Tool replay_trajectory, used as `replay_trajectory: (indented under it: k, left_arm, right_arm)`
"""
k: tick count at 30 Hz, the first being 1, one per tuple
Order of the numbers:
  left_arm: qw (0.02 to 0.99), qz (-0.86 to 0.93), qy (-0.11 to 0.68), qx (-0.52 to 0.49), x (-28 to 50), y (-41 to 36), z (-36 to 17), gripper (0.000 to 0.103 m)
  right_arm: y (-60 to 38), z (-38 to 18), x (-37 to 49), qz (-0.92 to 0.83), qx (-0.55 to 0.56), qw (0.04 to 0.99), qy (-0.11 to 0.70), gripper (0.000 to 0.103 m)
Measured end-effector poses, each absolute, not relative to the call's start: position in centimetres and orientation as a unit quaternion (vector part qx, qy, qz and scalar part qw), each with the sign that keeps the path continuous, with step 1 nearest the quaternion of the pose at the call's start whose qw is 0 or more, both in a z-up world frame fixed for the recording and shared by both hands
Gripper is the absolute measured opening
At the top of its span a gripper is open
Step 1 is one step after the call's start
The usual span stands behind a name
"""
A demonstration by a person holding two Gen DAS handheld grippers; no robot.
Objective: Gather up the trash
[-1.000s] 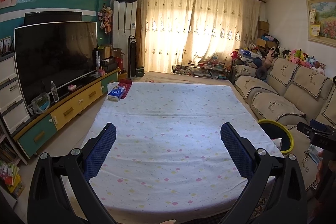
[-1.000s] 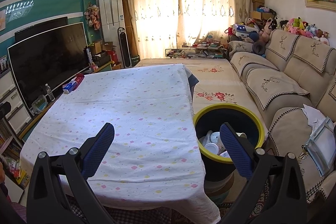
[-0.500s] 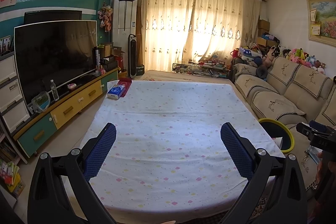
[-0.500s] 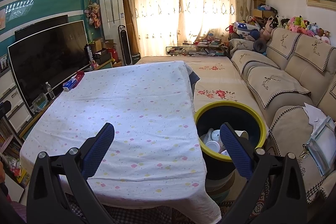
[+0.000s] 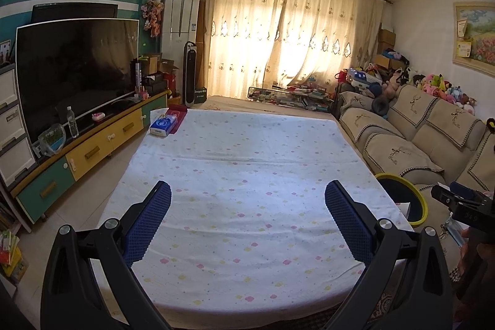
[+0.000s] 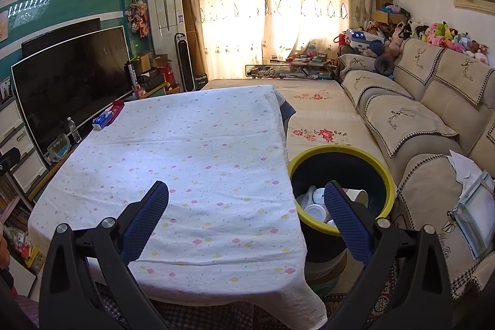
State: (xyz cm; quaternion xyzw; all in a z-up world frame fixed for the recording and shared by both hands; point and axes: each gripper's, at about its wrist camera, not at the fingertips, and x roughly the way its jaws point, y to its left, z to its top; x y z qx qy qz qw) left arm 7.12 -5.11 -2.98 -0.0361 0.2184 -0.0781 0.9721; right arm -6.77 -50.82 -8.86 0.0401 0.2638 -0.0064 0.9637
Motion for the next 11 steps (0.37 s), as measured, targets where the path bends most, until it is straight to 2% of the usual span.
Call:
replay_trajectory:
  k: [6, 11]
  left_arm:
    - [0.967, -0.072, 0.243, -0.036, 9.2, -4.6, -3.7, 0.098]
    - [0.957, -0.056, 0.283, -0.039, 15.0, -3.1, -5.9, 0.098]
  right_arm:
    - [-50.6, -9.4, -5.6, 0.015, 0.052, 0.960, 0.275, 0.096]
    - [-49.7, -10.8, -1.1, 0.019, 0.047, 0.953, 0.300, 0.096]
